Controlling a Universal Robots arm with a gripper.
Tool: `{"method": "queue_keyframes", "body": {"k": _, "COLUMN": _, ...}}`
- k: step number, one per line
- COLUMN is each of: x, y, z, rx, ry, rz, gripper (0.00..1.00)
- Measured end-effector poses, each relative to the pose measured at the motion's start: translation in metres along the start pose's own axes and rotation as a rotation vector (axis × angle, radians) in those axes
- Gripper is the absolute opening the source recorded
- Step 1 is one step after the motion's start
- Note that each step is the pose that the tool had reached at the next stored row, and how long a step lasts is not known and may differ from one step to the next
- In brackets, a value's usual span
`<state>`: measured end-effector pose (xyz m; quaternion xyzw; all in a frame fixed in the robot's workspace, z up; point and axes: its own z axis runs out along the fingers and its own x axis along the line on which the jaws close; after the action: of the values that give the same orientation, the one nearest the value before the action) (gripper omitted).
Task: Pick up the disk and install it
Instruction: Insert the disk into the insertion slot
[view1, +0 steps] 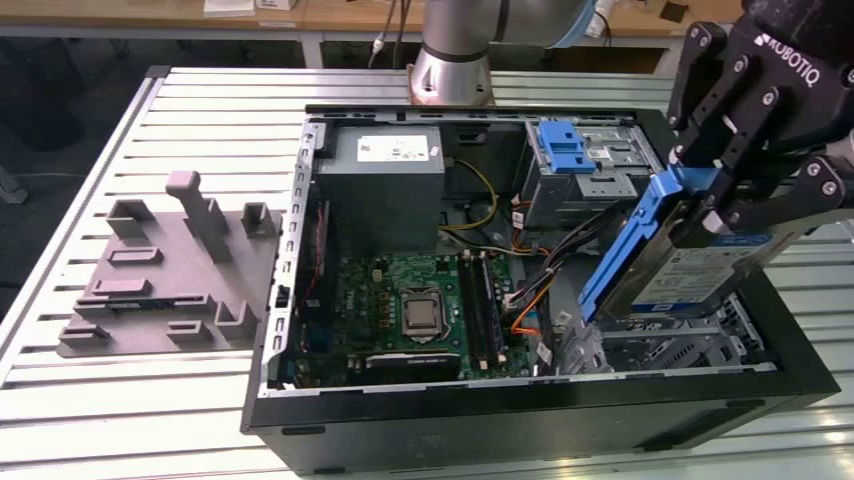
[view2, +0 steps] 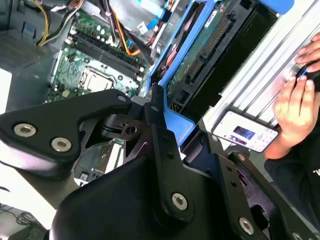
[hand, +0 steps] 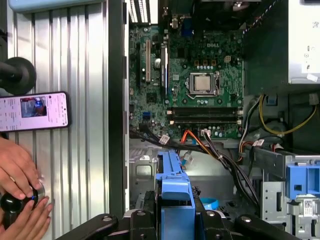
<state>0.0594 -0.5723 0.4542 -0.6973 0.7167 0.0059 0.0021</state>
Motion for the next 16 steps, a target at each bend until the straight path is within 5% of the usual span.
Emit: {"method": "queue_keyframes", "body": {"k": 16, "x": -0.0008, "y": -0.0147, "z": 0.0078, "rx": 0.0000, "ry": -0.0002, "rz": 0.000, "gripper": 0.36}}
